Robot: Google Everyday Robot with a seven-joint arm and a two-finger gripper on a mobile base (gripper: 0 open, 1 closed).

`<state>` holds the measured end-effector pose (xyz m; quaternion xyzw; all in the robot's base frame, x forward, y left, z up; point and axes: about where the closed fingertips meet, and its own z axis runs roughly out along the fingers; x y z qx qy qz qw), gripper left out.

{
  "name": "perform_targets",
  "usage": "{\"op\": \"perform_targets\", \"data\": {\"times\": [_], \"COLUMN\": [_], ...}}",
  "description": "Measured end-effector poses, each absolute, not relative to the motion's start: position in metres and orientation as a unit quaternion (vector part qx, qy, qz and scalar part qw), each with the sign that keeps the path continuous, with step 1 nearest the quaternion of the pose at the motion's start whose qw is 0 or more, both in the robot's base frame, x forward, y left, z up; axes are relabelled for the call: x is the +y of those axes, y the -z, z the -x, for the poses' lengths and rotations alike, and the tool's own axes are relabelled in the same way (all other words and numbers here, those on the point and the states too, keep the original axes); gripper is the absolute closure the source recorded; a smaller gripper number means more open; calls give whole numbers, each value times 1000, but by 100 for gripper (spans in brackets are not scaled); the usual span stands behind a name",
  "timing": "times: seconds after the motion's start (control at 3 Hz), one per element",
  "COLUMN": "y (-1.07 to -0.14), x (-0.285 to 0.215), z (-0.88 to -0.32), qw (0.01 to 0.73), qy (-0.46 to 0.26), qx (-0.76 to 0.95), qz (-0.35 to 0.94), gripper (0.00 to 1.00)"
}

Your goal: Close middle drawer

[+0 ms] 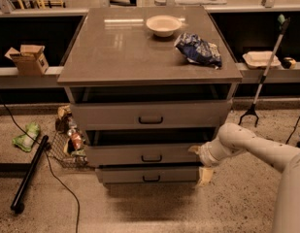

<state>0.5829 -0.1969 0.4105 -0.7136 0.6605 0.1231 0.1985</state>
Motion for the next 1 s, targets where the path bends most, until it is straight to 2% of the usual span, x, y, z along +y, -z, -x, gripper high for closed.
{"op": "perform_targets", "data": {"times": [0.33,1.0], "y": [-412,-422], "x": [-198,-200], "z": [-582,-576], "qw": [202,224], "qy": [-127,-144], "qx": [658,641], "qz": [714,720], "gripper": [0,0]}}
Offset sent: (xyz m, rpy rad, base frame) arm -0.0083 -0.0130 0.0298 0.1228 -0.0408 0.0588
